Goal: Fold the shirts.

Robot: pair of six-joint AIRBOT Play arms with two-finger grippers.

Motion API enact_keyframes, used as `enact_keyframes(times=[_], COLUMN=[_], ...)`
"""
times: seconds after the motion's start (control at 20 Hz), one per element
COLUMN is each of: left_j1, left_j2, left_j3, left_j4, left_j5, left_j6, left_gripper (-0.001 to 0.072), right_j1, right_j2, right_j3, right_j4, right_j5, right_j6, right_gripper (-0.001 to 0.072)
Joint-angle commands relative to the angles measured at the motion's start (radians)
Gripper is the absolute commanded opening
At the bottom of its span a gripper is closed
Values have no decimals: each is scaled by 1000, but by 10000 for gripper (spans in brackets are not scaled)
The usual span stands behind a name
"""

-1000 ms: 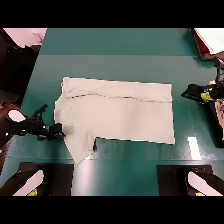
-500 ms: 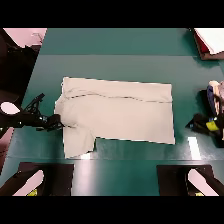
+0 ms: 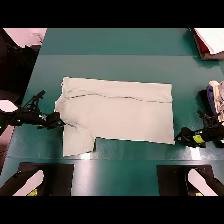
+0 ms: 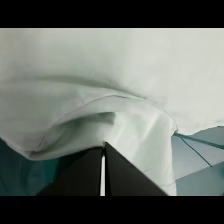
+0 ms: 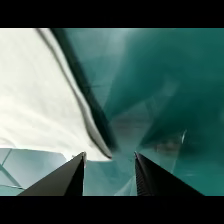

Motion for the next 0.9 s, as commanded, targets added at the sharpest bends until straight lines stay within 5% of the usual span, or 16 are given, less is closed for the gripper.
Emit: enact_keyframes(times=[0.0,0.25,0.4,0.7,0.85], left_j1=[1,1,1,0,-45], left_j2=[1,1,1,34,185], left_j3=[1,1,1,16,16], left_j4=[-3,-2,-2,1,4], left_j5=[-2,-9,-31,-193,-200], left_j6=[11,13,31,18,-76], left_gripper=[28,28,27,24,24], right_j1=[74,95,95,68,14], right_j2=[0,0,2,181,298], right_j3=[-13,-13,-11,143,225], right_j4=[52,52,56,-152,-246], right_j5=[-67,-56,-3,249,337], right_j6=[-1,0,-12,-18,-17], right_gripper=[362,348,16,15,14])
